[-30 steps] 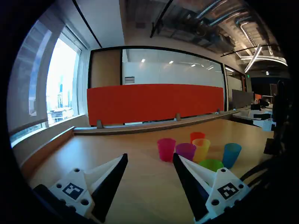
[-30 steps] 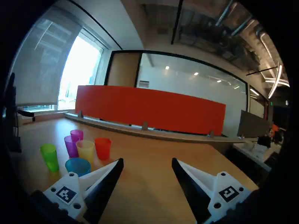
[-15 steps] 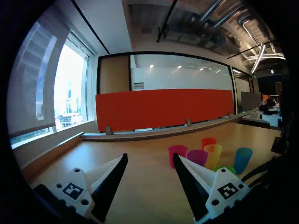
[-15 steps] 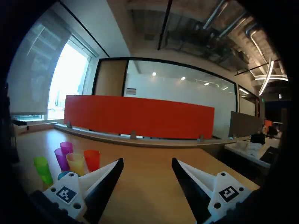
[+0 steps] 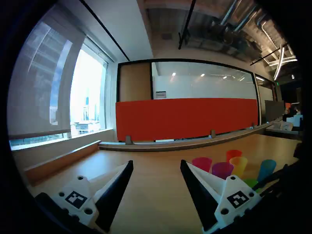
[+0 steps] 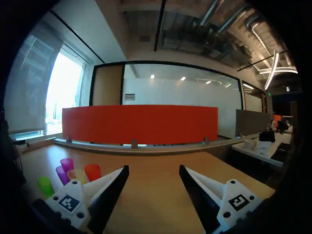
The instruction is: Pour water
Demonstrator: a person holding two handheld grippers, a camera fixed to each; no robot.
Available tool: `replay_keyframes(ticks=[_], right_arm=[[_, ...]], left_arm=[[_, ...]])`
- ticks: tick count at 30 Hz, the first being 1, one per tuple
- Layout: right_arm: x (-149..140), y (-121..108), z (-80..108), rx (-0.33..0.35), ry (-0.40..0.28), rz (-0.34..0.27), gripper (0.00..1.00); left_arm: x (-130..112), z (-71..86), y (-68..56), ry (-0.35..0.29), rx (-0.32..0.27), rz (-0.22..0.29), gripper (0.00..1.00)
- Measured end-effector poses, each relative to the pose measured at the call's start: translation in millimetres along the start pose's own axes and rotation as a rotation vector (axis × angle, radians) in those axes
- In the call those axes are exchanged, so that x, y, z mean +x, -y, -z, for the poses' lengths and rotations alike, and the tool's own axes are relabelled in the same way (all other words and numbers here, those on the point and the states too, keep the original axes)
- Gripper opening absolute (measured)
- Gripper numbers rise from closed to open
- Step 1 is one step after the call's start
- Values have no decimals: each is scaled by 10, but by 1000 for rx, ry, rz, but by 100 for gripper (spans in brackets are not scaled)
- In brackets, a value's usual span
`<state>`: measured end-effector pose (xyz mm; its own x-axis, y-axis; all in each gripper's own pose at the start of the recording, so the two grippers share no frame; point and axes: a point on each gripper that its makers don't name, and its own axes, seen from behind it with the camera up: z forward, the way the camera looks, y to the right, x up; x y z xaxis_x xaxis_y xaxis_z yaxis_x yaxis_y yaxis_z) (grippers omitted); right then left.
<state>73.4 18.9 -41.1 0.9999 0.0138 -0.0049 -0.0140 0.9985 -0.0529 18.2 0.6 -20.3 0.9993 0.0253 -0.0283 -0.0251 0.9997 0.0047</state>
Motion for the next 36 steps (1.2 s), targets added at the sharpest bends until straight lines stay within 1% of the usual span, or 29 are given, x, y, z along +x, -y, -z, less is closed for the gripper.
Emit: replay_keyframes(ticks=[3,6,12,18,27,33,36], right_arm=[[37,-46,2,-16,-6,-19,100],[36,-50,1,-24,-5,-23,100],[-16,37,-9,-19,12,2,100],[-20,109,-6,-8,19,21,100],[-37,130,3,-5,21,31,100],[-50,155,-3,2,22,40,100],[-57,164,-5,3,24,41,100]], left_arm=[[-26,-19,16,-4,10,24,89],[-78,-43,4,-8,6,39,89],[-181,-90,-38,7,4,33,89],[-227,-112,-38,-2,9,12,89],[-341,-138,-8,12,14,23,89],[-354,-145,-10,16,12,32,89],[-373,-152,8,23,13,34,89]])
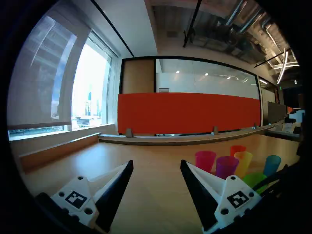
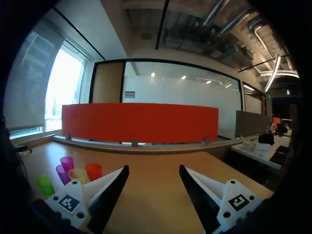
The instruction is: Pour water
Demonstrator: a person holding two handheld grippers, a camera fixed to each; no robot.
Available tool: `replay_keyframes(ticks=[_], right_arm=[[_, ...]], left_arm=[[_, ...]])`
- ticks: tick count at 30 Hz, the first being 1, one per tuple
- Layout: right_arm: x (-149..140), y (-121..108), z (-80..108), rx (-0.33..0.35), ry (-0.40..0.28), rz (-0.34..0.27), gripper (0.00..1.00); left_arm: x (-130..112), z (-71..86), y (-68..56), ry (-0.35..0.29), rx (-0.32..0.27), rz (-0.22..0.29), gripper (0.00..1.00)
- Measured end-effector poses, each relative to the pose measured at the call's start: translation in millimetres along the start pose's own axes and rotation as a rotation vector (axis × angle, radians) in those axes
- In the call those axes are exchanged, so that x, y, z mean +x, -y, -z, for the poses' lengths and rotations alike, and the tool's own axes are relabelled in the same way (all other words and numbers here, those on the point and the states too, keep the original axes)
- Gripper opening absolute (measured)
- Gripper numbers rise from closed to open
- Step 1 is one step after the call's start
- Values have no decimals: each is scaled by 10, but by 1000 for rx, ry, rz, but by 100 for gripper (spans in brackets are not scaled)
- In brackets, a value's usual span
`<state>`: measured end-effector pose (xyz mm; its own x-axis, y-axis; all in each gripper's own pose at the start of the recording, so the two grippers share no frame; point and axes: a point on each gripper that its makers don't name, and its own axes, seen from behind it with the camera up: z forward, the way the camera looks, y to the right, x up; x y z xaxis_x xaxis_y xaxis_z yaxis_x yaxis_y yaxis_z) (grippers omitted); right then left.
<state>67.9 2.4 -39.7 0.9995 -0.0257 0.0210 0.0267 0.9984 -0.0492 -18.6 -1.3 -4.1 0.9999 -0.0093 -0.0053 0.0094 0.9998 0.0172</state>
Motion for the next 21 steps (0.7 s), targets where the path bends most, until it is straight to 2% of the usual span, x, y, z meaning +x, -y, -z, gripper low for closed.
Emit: replay_keyframes(ticks=[21], right_arm=[[-3,-68,33,-8,-1,-4,100]], left_arm=[[-21,1,-2,8,-7,-3,89]])
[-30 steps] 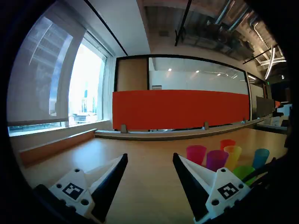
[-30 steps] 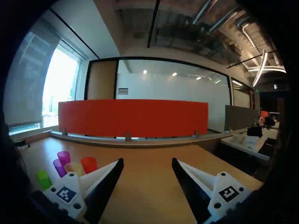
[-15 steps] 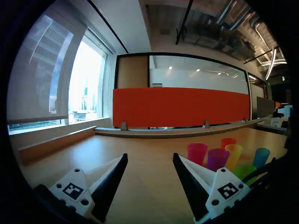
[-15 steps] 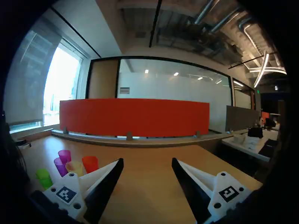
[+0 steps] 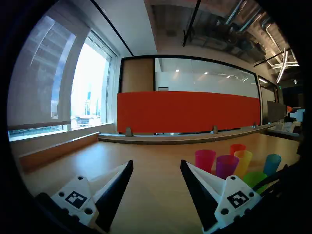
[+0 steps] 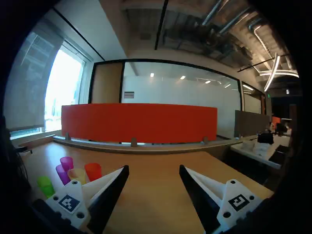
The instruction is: Pour water
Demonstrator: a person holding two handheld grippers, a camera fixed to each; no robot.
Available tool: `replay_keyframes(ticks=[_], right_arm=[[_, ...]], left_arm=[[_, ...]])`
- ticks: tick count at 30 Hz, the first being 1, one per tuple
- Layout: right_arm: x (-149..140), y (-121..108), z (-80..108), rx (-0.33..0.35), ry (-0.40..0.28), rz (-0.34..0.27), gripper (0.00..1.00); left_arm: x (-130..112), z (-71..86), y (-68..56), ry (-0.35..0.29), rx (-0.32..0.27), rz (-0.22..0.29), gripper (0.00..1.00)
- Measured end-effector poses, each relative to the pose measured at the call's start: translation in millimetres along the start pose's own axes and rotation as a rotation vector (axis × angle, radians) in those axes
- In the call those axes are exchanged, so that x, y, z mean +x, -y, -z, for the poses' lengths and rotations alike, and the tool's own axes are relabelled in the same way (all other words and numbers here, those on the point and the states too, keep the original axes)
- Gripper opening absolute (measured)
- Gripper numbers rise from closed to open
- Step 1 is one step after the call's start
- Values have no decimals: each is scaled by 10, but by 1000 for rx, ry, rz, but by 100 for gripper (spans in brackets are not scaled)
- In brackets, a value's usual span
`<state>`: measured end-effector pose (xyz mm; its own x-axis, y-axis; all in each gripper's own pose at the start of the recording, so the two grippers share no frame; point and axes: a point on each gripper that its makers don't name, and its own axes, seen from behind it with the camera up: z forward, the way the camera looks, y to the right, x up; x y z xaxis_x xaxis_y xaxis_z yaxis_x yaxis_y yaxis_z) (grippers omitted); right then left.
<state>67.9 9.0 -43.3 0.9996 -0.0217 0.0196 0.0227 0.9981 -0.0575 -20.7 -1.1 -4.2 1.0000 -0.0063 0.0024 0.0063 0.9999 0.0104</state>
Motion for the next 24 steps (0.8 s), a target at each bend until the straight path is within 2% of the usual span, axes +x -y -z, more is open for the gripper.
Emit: replay_keyframes(ticks=[15,24], right_arm=[[76,36,22,14,-18,9,100],[125,43,45,-5,-54,55,100]], left_arm=[[-24,3,-8,3,0,-1,89],[-24,3,-7,3,-1,-2,90]])
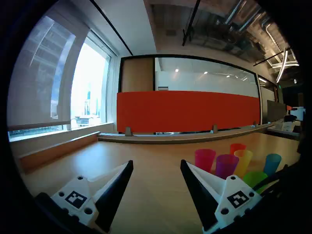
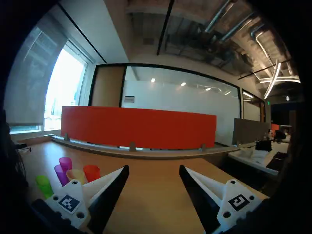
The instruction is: Pour water
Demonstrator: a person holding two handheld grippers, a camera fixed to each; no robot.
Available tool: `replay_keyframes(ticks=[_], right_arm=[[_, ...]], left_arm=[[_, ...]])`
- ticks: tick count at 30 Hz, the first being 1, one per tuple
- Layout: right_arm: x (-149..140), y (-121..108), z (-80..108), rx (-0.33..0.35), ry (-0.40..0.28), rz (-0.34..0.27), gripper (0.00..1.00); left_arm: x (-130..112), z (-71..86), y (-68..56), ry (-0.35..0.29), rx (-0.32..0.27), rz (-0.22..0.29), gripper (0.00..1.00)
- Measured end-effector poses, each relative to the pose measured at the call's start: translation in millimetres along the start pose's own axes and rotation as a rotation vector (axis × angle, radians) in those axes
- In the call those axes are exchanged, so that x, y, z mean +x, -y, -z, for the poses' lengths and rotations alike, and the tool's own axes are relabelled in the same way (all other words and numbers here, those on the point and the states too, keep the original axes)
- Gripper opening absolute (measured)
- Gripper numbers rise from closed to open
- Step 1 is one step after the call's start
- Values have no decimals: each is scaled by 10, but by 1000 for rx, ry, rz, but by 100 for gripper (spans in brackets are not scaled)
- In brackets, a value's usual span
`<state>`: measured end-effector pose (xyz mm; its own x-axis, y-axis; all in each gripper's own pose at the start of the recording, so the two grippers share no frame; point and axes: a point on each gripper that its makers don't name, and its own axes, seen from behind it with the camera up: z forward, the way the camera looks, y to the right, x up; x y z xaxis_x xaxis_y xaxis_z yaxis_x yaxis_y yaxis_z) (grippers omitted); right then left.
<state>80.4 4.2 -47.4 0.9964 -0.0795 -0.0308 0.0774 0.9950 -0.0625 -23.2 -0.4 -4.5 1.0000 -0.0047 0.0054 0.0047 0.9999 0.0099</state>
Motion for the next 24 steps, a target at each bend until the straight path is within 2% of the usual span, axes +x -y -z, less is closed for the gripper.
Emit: replay_keyframes(ticks=[5,9,15,20,24], right_arm=[[-4,76,-7,17,-34,28,100],[-41,135,-38,28,-60,27,100],[-116,250,-99,67,-83,-6,100],[-200,247,-167,71,-86,-53,100],[-262,225,-226,67,-85,-64,100]], left_arm=[[-3,4,1,0,0,0,90],[-1,3,2,0,0,0,90],[2,0,0,0,0,0,90],[1,1,1,0,0,0,90],[2,2,5,0,0,0,90]])
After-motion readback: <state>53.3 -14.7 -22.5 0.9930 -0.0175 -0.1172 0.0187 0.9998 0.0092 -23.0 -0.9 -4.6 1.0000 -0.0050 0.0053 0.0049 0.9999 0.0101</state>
